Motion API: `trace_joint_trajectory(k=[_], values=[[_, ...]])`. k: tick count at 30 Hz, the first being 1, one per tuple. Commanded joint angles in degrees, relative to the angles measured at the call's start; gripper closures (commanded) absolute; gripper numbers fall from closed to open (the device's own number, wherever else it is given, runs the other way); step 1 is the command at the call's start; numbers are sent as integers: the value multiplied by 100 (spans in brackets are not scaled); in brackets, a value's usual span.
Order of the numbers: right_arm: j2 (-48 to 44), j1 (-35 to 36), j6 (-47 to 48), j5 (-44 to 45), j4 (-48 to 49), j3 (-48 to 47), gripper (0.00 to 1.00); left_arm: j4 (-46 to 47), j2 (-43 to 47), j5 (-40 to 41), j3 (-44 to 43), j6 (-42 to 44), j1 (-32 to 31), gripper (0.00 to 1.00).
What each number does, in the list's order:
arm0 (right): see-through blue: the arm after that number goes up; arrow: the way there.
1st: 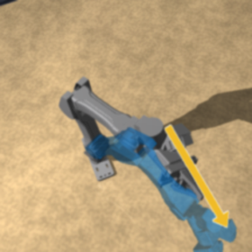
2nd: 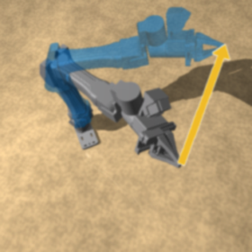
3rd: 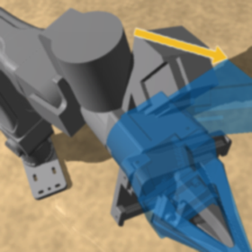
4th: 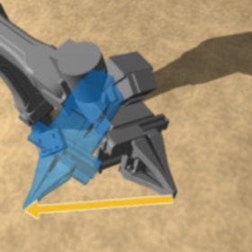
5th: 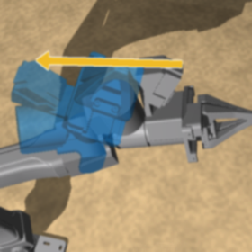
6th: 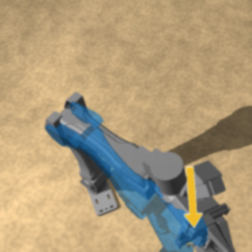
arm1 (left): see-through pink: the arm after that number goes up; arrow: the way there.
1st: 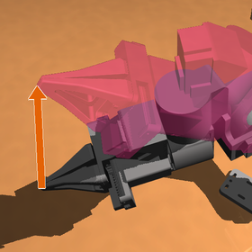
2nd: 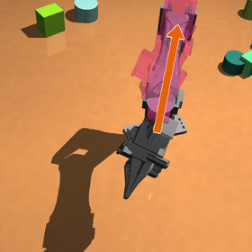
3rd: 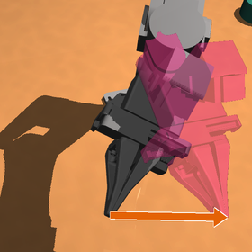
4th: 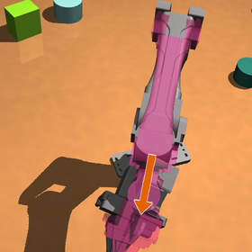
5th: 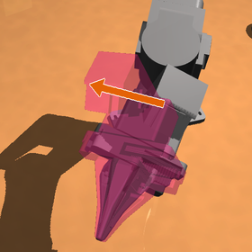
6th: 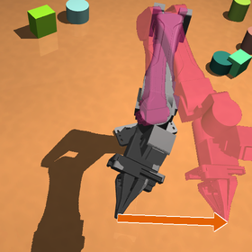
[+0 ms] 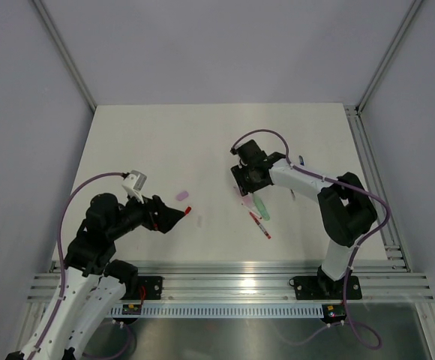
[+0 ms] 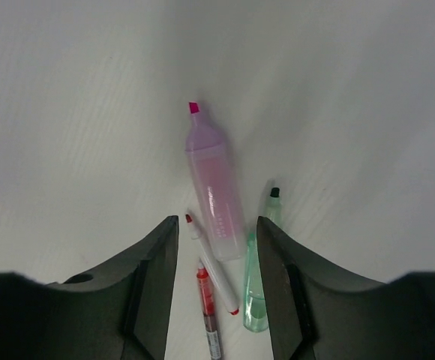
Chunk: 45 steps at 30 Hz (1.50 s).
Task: Insert the pens into the pen caps
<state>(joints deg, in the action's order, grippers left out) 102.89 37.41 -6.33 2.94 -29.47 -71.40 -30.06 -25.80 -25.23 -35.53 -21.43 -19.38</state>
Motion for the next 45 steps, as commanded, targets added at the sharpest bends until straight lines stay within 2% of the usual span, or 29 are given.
trace_joint_trajectory(k=[1,11,17,23,29,34,38,45], values=[[134,-172,395,-459,-234,-296,47,220,110,-105,-33,-10,39,5],[618,-181,466,-892,-296,-673,46,229,155,-104,-33,-28,39,6],[987,-181,483,-611,-480,-955,48,229,207,-78,-33,-28,39,6],[1233,-172,457,-523,-577,-1113,53,229,251,-87,-33,-28,39,6],[1286,-172,440,-347,-410,-1192,69,247,260,-105,-24,-28,48,7],[1015,-173,378,153,-7,-1447,79,255,225,-131,-16,-37,48,7],[374,-137,-77,75,494,-1465,81,247,199,-104,-24,-28,74,9],[-998,573,-1738,-153,2058,-246,81,273,128,-148,-7,-37,136,13]])
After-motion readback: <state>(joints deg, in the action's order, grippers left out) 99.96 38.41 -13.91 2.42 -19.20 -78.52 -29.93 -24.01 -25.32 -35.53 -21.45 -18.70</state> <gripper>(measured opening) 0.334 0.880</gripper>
